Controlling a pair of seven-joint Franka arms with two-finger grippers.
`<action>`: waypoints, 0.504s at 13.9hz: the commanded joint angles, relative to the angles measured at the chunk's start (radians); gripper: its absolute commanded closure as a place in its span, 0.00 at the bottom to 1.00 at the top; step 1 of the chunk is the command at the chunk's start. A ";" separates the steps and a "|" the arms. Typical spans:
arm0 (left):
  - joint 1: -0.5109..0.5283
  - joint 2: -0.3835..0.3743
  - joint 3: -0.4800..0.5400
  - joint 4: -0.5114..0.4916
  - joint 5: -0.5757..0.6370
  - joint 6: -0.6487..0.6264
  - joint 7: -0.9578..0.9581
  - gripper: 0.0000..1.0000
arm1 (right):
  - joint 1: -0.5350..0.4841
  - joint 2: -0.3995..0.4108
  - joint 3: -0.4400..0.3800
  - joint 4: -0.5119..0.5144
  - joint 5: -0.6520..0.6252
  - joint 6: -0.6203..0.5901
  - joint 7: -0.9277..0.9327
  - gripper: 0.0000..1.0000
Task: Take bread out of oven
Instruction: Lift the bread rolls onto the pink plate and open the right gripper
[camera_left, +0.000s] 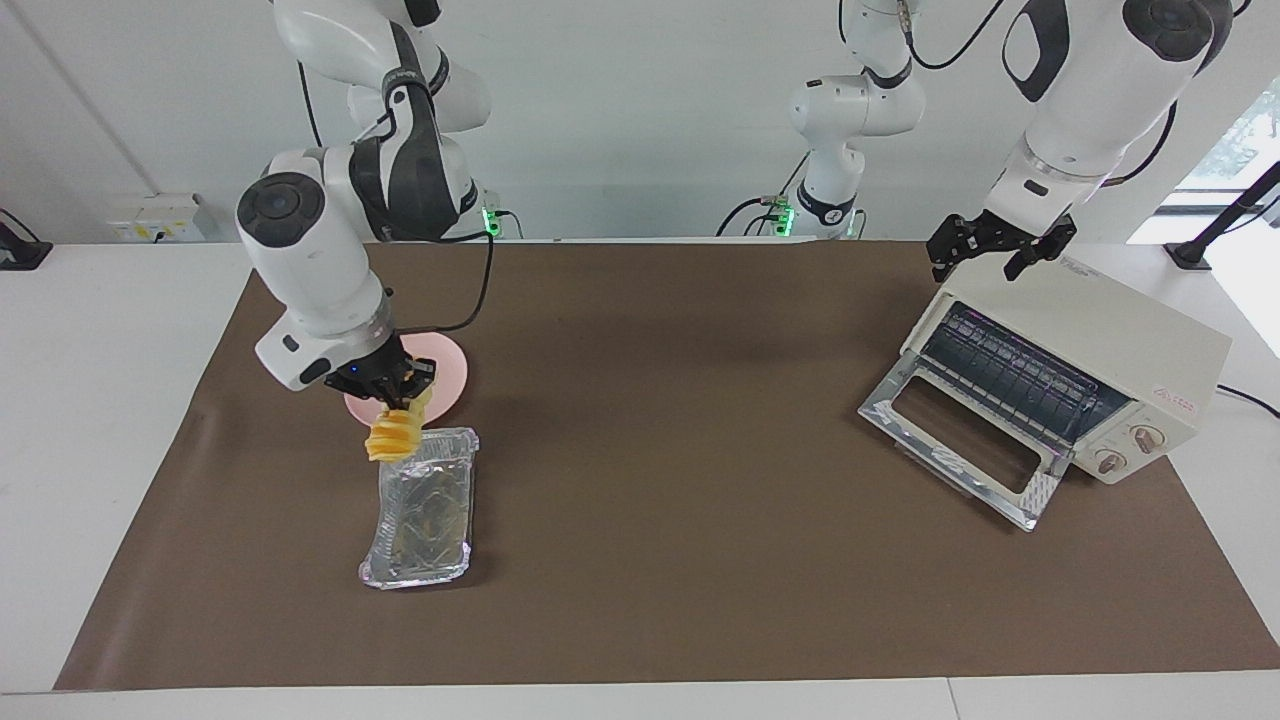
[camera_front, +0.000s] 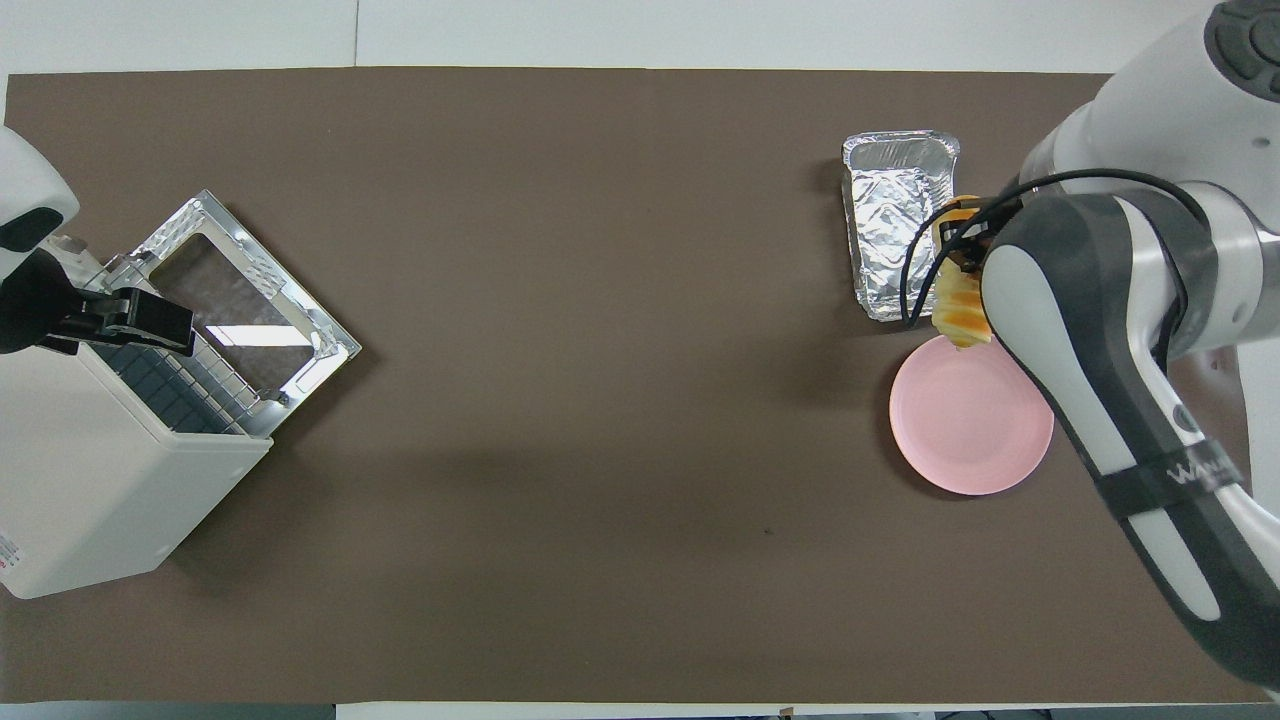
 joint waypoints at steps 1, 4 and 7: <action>0.007 -0.018 0.001 -0.008 -0.014 0.002 -0.006 0.00 | -0.028 -0.285 0.006 -0.448 0.022 0.215 -0.057 1.00; 0.007 -0.018 -0.001 -0.008 -0.014 0.002 -0.006 0.00 | -0.076 -0.395 0.004 -0.685 0.024 0.404 -0.140 1.00; 0.007 -0.018 0.001 -0.008 -0.014 0.002 -0.006 0.00 | -0.116 -0.398 0.003 -0.756 0.039 0.497 -0.208 1.00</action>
